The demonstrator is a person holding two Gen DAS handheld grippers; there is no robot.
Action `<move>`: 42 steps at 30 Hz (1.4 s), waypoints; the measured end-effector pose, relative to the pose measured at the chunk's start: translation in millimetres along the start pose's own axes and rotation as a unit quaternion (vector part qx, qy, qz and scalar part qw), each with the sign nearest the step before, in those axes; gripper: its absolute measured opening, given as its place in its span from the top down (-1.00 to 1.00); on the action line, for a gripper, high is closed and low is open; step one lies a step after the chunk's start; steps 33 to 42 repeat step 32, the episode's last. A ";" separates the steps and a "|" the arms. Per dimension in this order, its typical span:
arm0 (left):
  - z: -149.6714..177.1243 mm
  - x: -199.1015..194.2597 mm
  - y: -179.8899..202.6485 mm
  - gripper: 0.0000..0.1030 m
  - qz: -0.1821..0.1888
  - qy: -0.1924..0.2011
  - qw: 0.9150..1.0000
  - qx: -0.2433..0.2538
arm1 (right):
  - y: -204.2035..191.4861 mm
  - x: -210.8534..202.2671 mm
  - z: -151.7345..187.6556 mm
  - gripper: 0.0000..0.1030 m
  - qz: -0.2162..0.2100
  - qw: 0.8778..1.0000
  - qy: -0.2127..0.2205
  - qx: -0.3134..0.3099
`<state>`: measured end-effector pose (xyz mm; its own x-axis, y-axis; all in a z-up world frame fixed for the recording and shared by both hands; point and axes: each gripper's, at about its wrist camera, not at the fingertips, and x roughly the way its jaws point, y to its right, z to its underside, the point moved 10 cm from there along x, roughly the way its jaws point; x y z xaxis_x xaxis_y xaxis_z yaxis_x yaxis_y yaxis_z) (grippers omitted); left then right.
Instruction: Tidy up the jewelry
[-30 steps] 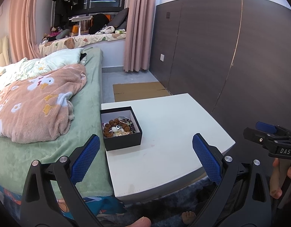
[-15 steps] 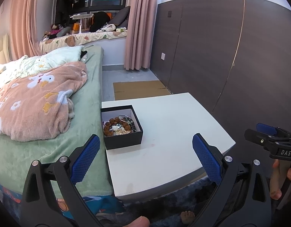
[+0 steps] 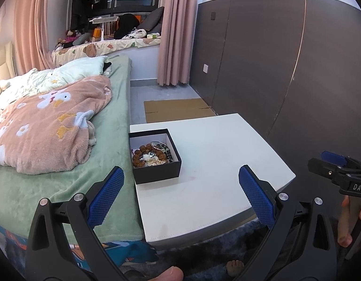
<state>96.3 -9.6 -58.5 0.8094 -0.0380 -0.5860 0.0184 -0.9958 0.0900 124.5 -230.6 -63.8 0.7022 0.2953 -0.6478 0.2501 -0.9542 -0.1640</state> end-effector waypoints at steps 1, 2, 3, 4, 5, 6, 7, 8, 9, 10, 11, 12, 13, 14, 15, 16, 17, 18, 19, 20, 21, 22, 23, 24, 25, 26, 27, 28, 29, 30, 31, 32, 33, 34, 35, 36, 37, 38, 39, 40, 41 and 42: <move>-0.1 -0.3 0.0 -0.90 0.000 0.001 1.000 0.001 | 0.1 0.4 0.1 -0.85 0.000 1.000 0.000 0.001; -0.2 -0.3 -0.2 -0.90 -0.001 0.002 1.000 0.001 | -1.7 0.6 0.8 -0.85 0.000 1.000 0.000 0.001; -0.3 -0.9 -0.3 -0.90 -0.001 0.003 1.000 0.002 | -1.0 0.7 0.8 -0.85 0.000 1.000 0.000 0.001; -0.6 -1.4 -0.1 -0.90 -0.003 0.004 1.000 0.003 | -1.2 0.9 1.0 -0.85 0.000 1.000 -0.001 0.000; -1.1 -2.2 0.1 -0.90 -0.007 0.007 1.000 0.006 | 0.1 0.6 0.7 -0.85 0.000 1.000 -0.001 0.001; -2.0 -3.0 1.0 -0.90 -0.008 0.009 1.000 0.009 | 0.4 0.9 0.8 -0.85 0.001 1.000 -0.001 0.001; -2.6 -4.2 2.5 -0.90 -0.010 0.013 1.000 0.014 | -0.5 1.1 1.3 -0.85 0.001 1.000 -0.001 0.001; -2.9 -5.1 3.3 -0.90 -0.012 0.015 1.000 0.017 | -0.1 0.9 1.0 -0.85 0.000 1.000 -0.001 0.002; -3.1 -5.8 4.2 -0.90 -0.014 0.016 1.000 0.020 | 0.3 0.8 0.7 -0.85 0.000 1.000 -0.001 0.002; -3.3 -6.1 5.0 -0.90 -0.015 0.017 0.999 0.022 | -1.0 0.9 1.3 -0.85 0.000 1.000 -0.001 0.002; -3.7 -6.1 5.3 -0.90 -0.015 0.018 0.999 0.022 | -0.9 0.8 1.2 -0.85 0.000 1.000 -0.001 0.002; -4.1 -6.4 5.2 -0.90 -0.016 0.019 0.999 0.022 | -0.9 0.9 1.2 -0.85 0.000 1.000 -0.001 0.002; -4.4 -6.8 4.9 -0.90 -0.017 0.020 0.999 0.022 | 0.5 0.8 0.6 -0.85 0.000 1.000 -0.001 0.001; -4.6 -7.2 4.9 -0.90 -0.017 0.021 0.999 0.021 | 0.6 0.8 0.6 -0.85 0.000 1.000 -0.001 0.001; -4.9 -7.5 5.1 -0.90 -0.016 0.022 0.999 0.021 | -0.5 0.9 1.1 -0.85 0.000 1.000 -0.001 0.001; -5.5 -7.9 5.0 -0.90 -0.015 0.023 0.999 0.022 | 0.7 0.8 0.5 -0.85 0.000 1.000 -0.001 0.002; -5.8 -8.7 4.8 -0.90 -0.015 0.025 0.999 0.022 | 0.3 0.9 0.7 -0.85 0.000 1.000 -0.001 0.002; -6.4 -9.7 4.8 -0.90 -0.014 0.028 0.999 0.021 | 0.8 0.8 0.5 -0.85 0.000 1.000 -0.002 0.002; -6.5 -10.2 4.2 -0.90 -0.015 0.029 0.999 0.020 | -0.5 1.0 1.0 -0.85 0.000 1.000 -0.002 0.002; -6.8 -10.3 2.8 -0.90 -0.016 0.030 0.999 0.018 | 0.4 0.9 0.6 -0.85 0.000 1.000 -0.002 0.001; -6.9 -9.8 1.7 -0.90 -0.016 0.029 0.999 0.016 | 1.0 0.8 0.4 -0.85 0.000 1.000 -0.001 0.002; -7.0 -9.7 2.1 -0.90 -0.015 0.029 0.999 0.016 | 0.6 0.9 0.5 -0.85 0.000 1.000 -0.002 0.002; -7.1 -9.5 2.2 -0.90 -0.014 0.028 0.999 0.016 | 0.5 0.9 0.5 -0.85 0.001 1.000 -0.002 0.002; -7.1 -9.2 2.4 -0.90 -0.015 0.028 0.999 0.017 | 0.8 0.9 0.4 -0.85 0.001 1.000 -0.002 0.001; -6.9 -9.1 2.5 -0.90 -0.016 0.027 0.999 0.018 | 1.3 0.8 0.2 -0.85 0.000 1.000 -0.002 0.001; -7.0 -9.3 2.0 -0.90 -0.015 0.028 0.999 0.017 | 1.1 1.6 1.2 -0.85 0.001 1.000 -0.003 0.001; -7.0 -9.0 1.3 -0.90 -0.015 0.027 0.999 0.017 | 0.5 1.7 1.9 -0.85 0.001 1.000 -0.003 0.001; -6.6 -8.7 1.2 -0.90 -0.014 0.027 0.999 0.016 | 1.3 2.5 1.9 -0.85 0.001 1.000 -0.003 0.002; -6.1 -8.7 0.4 -0.90 -0.014 0.027 0.999 0.015 | 1.0 2.6 2.2 -0.85 0.001 1.000 -0.003 0.001; -5.9 -8.7 -0.7 -0.90 -0.014 0.026 0.999 0.013 | 1.4 3.3 3.2 -0.85 0.002 1.000 -0.004 0.001; -5.0 -9.0 -1.2 -0.90 -0.013 0.026 0.999 0.012 | 1.9 3.9 4.2 -0.85 0.002 1.000 -0.004 0.002; -4.9 -8.7 -2.6 -0.90 -0.013 0.025 1.000 0.010 | 2.6 4.2 5.4 -0.85 0.002 1.000 -0.005 0.002; -4.9 -8.7 -2.6 -0.90 -0.013 0.025 1.000 0.010 | 2.6 4.2 5.4 -0.85 0.002 1.000 -0.005 0.002; -4.9 -8.7 -2.6 -0.90 -0.013 0.025 1.000 0.010 | 2.6 4.2 5.4 -0.85 0.002 1.000 -0.005 0.002; -4.9 -8.7 -2.6 -0.90 -0.013 0.025 1.000 0.010 | 2.6 4.2 5.4 -0.85 0.002 1.000 -0.005 0.002; -4.9 -8.7 -2.6 -0.90 -0.013 0.025 1.000 0.010 | 2.6 4.2 5.4 -0.85 0.002 1.000 -0.005 0.002; -4.9 -8.7 -2.6 -0.90 -0.013 0.025 1.000 0.010 | 2.6 4.2 5.4 -0.85 0.002 1.000 -0.005 0.002; -4.9 -8.7 -2.6 -0.90 -0.013 0.025 1.000 0.010 | 2.6 4.2 5.4 -0.85 0.002 1.000 -0.005 0.002; -4.9 -8.7 -2.6 -0.90 -0.013 0.025 1.000 0.010 | 2.6 4.2 5.4 -0.85 0.002 1.000 -0.005 0.002; -4.9 -8.7 -2.6 -0.90 -0.013 0.025 1.000 0.010 | 2.6 4.2 5.4 -0.85 0.002 1.000 -0.005 0.002; -4.9 -8.7 -2.6 -0.90 -0.013 0.025 1.000 0.010 | 2.6 4.2 5.4 -0.85 0.002 1.000 -0.005 0.002; -4.9 -8.7 -2.6 -0.90 -0.013 0.025 1.000 0.010 | 2.6 4.2 5.4 -0.85 0.002 1.000 -0.005 0.002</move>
